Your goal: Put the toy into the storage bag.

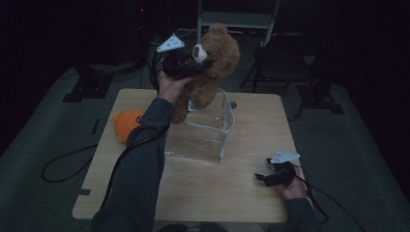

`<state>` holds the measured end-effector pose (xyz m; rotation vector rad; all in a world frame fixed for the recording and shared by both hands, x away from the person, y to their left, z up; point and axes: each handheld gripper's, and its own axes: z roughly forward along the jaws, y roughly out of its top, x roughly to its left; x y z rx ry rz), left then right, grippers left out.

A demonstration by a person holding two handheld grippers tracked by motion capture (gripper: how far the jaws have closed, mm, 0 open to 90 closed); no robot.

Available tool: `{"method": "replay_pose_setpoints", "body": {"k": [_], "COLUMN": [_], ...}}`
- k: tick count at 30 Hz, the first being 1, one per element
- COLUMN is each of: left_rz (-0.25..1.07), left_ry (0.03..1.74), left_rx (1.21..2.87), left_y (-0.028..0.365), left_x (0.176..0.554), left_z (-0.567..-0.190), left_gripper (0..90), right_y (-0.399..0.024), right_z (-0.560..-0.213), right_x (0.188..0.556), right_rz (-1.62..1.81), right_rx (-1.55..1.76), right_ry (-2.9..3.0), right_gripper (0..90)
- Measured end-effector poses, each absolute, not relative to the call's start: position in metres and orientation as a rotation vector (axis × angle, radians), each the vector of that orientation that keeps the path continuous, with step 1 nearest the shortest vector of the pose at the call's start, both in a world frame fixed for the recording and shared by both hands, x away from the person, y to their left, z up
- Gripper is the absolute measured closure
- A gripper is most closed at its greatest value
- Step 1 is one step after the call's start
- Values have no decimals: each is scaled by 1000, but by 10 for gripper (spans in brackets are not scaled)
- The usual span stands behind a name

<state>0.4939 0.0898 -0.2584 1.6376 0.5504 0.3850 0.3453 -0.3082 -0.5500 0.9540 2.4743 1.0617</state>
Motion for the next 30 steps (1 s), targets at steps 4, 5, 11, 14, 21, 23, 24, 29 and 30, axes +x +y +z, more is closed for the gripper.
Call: {"method": "replay_pose_setpoints", "body": {"k": [4, 5, 11, 14, 21, 23, 24, 29, 30], "left_rz": [357, 352, 329, 317, 281, 275, 274, 265, 265], "left_ry": [532, 527, 506, 500, 492, 493, 495, 499, 499], "left_rx": [1675, 1685, 1726, 1741, 1767, 1772, 1774, 1776, 1776], "left_y": [81, 79, 72, 71, 65, 64, 64, 65, 65], "left_x": [496, 496, 496, 496, 498, 499, 500, 500, 500], "left_z": [-266, -268, -274, -276, -286, -289, -291, -295, -295], "left_gripper": [391, 391, 390, 391, 390, 390, 390, 389, 389], "right_y": [-308, -308, -308, -308, -308, -308, -308, -308, -308], "right_z": [-550, -550, -550, -550, -550, -550, -550, -550, -550], "right_x": [345, 345, 345, 345, 345, 345, 345, 345, 345], "right_rz": [1063, 1063, 1063, 1063, 1065, 1064, 1063, 1063, 1063], "right_rx": [955, 955, 956, 956, 956, 955, 955, 955, 955], "right_ry": [2475, 2475, 2475, 2475, 2475, 2475, 2475, 2475, 2475], "right_gripper": [116, 116, 116, 116, 116, 116, 116, 116, 116]}}
